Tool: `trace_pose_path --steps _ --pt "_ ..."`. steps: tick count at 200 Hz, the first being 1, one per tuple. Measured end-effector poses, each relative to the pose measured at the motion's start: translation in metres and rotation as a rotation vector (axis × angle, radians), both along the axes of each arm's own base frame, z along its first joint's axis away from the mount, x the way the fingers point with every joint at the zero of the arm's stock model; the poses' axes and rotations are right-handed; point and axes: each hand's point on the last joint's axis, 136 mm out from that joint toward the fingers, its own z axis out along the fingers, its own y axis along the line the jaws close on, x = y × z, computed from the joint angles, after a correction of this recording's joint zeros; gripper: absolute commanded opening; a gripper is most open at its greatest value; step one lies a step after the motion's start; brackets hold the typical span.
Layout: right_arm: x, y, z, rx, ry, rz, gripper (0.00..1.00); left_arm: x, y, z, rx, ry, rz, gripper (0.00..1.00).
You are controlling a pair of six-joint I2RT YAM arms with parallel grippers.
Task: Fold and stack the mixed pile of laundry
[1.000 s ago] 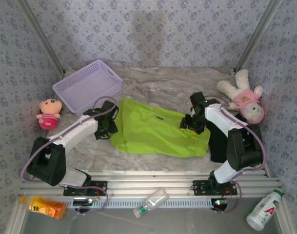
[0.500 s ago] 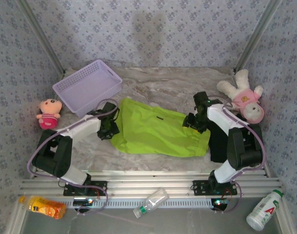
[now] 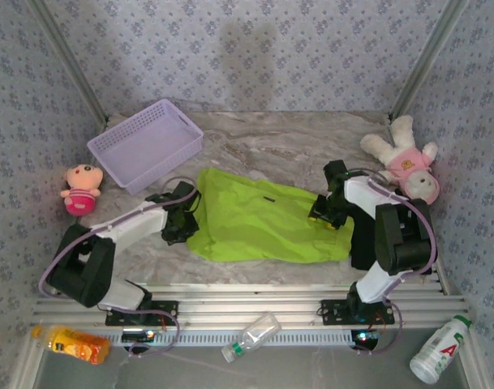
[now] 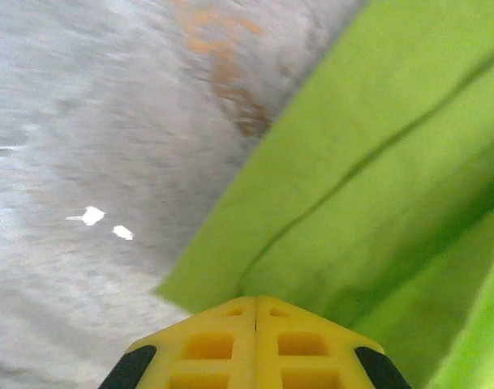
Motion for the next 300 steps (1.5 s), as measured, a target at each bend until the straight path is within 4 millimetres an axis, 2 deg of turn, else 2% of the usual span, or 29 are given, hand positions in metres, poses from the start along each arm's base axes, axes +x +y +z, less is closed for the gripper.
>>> trace_pose_path --steps 28,51,64,74,82,90,104,115,135,152,171,201,218,232,248,270,300 --pt "0.0 -0.004 -0.001 -0.006 0.002 -0.013 0.5 -0.007 0.031 0.021 0.036 -0.057 0.058 0.0" --pt "0.0 -0.004 -0.001 -0.003 0.0 -0.014 0.5 -0.025 0.045 0.017 0.033 -0.055 0.085 0.0" --pt "0.001 -0.002 0.0 0.003 -0.004 -0.013 0.51 -0.034 0.047 0.011 0.027 -0.031 0.089 0.17" --pt "0.001 -0.002 0.001 0.008 -0.008 -0.012 0.51 -0.037 0.048 0.009 0.028 -0.021 0.093 0.4" --pt "0.001 -0.001 0.002 0.01 -0.01 -0.011 0.52 -0.038 0.048 0.009 0.028 -0.02 0.099 0.53" --pt "0.002 0.0 0.004 0.013 -0.014 -0.009 0.52 -0.038 0.048 0.01 0.027 -0.02 0.102 0.56" --pt "0.005 0.003 0.01 0.023 -0.026 -0.002 0.52 -0.036 0.047 0.016 0.026 -0.025 0.103 0.54" --pt "0.01 0.007 0.019 0.036 -0.051 0.004 0.52 -0.027 0.044 0.028 0.014 -0.051 0.098 0.51" --pt "0.021 0.013 0.042 0.058 -0.123 0.016 0.52 0.004 0.03 0.06 -0.029 -0.15 0.067 0.5" --pt "0.025 0.016 0.062 0.077 -0.177 0.023 0.53 0.036 0.014 0.082 -0.068 -0.23 0.027 0.58" --pt "0.024 0.01 0.077 0.074 -0.207 0.03 0.55 0.07 -0.004 0.089 -0.087 -0.258 -0.015 0.66" --pt "0.021 -0.031 0.077 0.028 -0.188 -0.035 0.59 0.123 -0.028 0.08 -0.058 -0.256 -0.083 0.71" --pt "0.02 -0.054 0.076 0.005 -0.181 -0.074 0.62 0.146 -0.037 0.071 -0.039 -0.247 -0.114 0.7" --pt "0.019 -0.064 0.074 -0.007 -0.178 -0.087 0.64 0.161 -0.044 0.063 -0.03 -0.238 -0.137 0.68" --pt "0.015 -0.065 0.067 -0.009 -0.163 -0.086 0.67 0.169 -0.049 0.051 -0.028 -0.218 -0.153 0.63" --pt "0.006 -0.064 0.048 -0.007 -0.113 -0.082 0.69 0.169 -0.054 0.034 -0.034 -0.181 -0.174 0.54" --pt "-0.005 -0.064 0.028 -0.009 -0.057 -0.082 0.7 0.168 -0.059 0.023 -0.054 -0.153 -0.184 0.51"
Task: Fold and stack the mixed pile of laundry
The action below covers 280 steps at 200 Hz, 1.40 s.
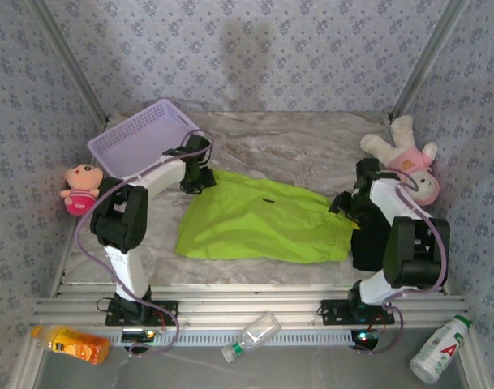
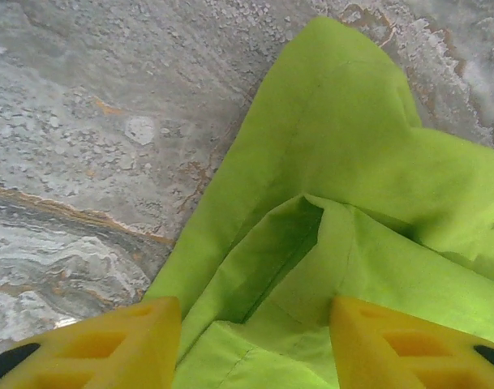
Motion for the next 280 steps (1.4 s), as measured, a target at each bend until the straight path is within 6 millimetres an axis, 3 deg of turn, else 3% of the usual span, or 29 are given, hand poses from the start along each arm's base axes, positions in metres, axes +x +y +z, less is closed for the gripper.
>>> trace_pose_path --steps 21,55,62,72,108,140,167,192,199,202,211,218,235,249,257,280 --pt "0.005 0.0 -0.002 -0.001 -0.015 0.001 0.63 0.002 -0.005 0.0 -0.019 0.002 -0.007 0.44" --pt "0.014 0.0 -0.008 0.004 -0.029 0.012 0.18 0.007 -0.017 0.0 -0.04 -0.003 -0.032 0.13" --pt "0.014 0.001 -0.01 0.008 -0.029 0.013 0.11 0.008 -0.018 0.0 -0.044 -0.003 -0.034 0.0" --pt "0.015 0.002 -0.01 0.013 -0.031 0.007 0.05 0.007 -0.02 0.001 -0.042 -0.004 -0.049 0.0" --pt "0.015 0.003 -0.001 0.015 -0.052 0.016 0.02 0.008 -0.022 0.004 -0.041 -0.007 -0.055 0.0" --pt "0.021 0.004 0.035 0.019 -0.152 0.019 0.0 0.002 -0.019 0.022 -0.043 -0.013 -0.054 0.0" --pt "0.028 0.008 0.073 0.04 -0.266 0.012 0.01 0.004 -0.018 0.071 -0.074 -0.103 -0.051 0.0" --pt "0.039 0.009 0.087 0.064 -0.317 -0.017 0.05 0.03 -0.021 0.127 -0.121 -0.231 -0.035 0.0" --pt "0.045 0.009 0.086 0.069 -0.319 -0.025 0.1 0.041 -0.021 0.138 -0.127 -0.257 -0.029 0.06" --pt "0.049 0.008 0.085 0.072 -0.32 -0.033 0.16 0.046 -0.02 0.142 -0.127 -0.268 -0.026 0.11" --pt "0.063 0.006 0.08 0.082 -0.314 -0.051 0.38 0.063 -0.021 0.151 -0.124 -0.295 -0.025 0.46" --pt "0.074 0.004 0.075 0.088 -0.307 -0.064 0.45 0.078 -0.023 0.154 -0.12 -0.306 -0.021 0.59" --pt "0.101 -0.005 0.058 0.1 -0.272 -0.094 0.59 0.113 -0.029 0.15 -0.102 -0.3 -0.01 0.68" --pt "0.117 -0.011 0.046 0.105 -0.264 -0.113 0.66 0.131 -0.033 0.132 -0.073 -0.269 -0.012 0.78" --pt "0.119 -0.013 0.044 0.106 -0.262 -0.12 0.67 0.13 -0.032 0.117 -0.05 -0.232 -0.022 0.85" --pt "0.119 -0.01 0.056 0.099 -0.298 -0.11 0.65 0.109 -0.031 0.093 0.006 -0.13 -0.047 0.85"
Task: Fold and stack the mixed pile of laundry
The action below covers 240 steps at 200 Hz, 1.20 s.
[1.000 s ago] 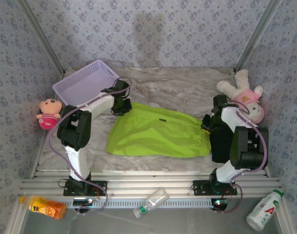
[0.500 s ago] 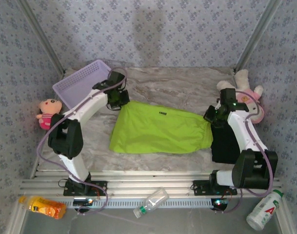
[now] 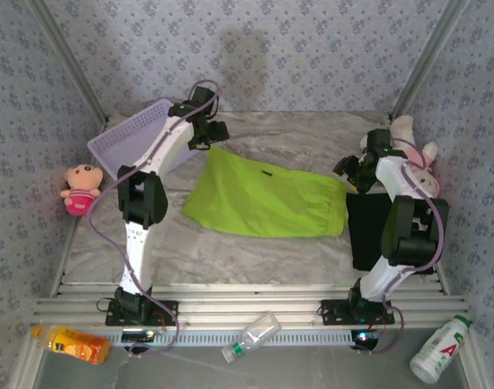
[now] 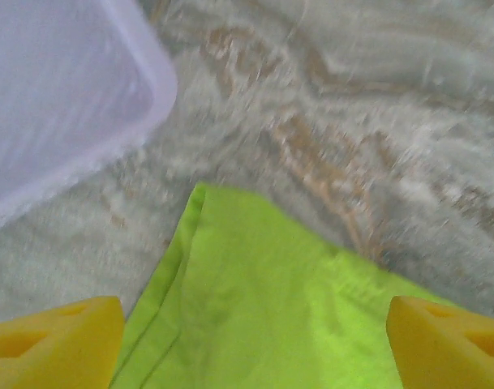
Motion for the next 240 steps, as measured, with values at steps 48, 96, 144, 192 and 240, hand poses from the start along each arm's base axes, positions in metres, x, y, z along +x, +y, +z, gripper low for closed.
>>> trace_pose_path --steps 48,96,144,192,240 --pt "-0.027 0.041 0.035 0.0 -0.092 0.09 0.46 -0.056 -0.015 0.018 -0.011 0.015 -0.069 0.72" --pt "-0.064 0.08 -0.008 0.056 0.018 0.163 0.45 -0.131 -0.023 -0.032 -0.066 0.111 -0.067 0.71" --pt "-0.059 0.061 -0.059 0.04 0.144 0.121 0.54 -0.172 0.021 -0.126 0.08 0.3 0.015 0.71" --pt "-0.05 0.062 -0.065 0.021 0.147 0.162 0.58 -0.179 0.044 -0.133 0.146 0.299 0.051 0.71" --pt "-0.061 0.096 -0.07 0.0 0.159 0.275 0.62 -0.22 0.077 -0.131 0.203 0.32 0.093 0.71"
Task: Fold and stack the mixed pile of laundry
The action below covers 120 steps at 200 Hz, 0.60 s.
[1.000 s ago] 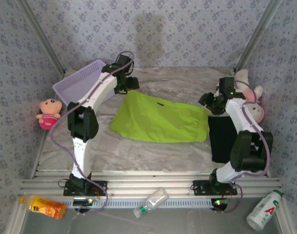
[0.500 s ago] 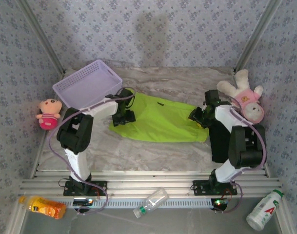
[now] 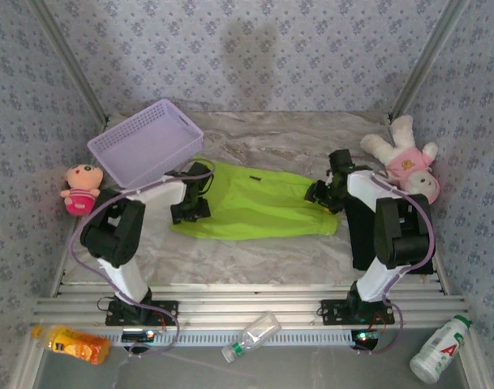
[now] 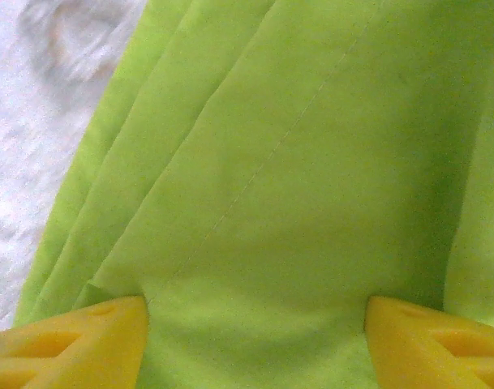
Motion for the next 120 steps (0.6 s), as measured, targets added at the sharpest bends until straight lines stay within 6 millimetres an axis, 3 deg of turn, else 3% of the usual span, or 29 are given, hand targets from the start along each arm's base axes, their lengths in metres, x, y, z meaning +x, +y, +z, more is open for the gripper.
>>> trace_pose_path --steps 26,41,58,80,107,120 --pt "-0.009 0.021 0.004 0.016 -0.009 0.063 0.8 -0.035 0.025 0.004 0.058 0.043 0.026 0.73" --pt "-0.011 0.026 0.014 0.025 -0.033 0.083 0.99 -0.043 0.032 0.013 0.073 0.048 0.028 0.72" --pt "-0.012 0.024 0.032 0.033 -0.072 0.088 1.0 -0.037 0.029 0.03 0.056 0.011 0.017 0.66" --pt "-0.008 0.014 0.063 0.045 -0.147 0.056 1.0 -0.009 0.007 0.063 -0.011 -0.091 -0.011 0.41" --pt "-0.006 -0.008 0.087 0.034 -0.213 0.006 1.0 0.02 -0.04 0.099 -0.125 -0.215 -0.089 0.03" --pt "-0.007 -0.02 0.088 0.028 -0.22 -0.026 1.0 0.027 -0.066 0.105 -0.167 -0.235 -0.139 0.0"
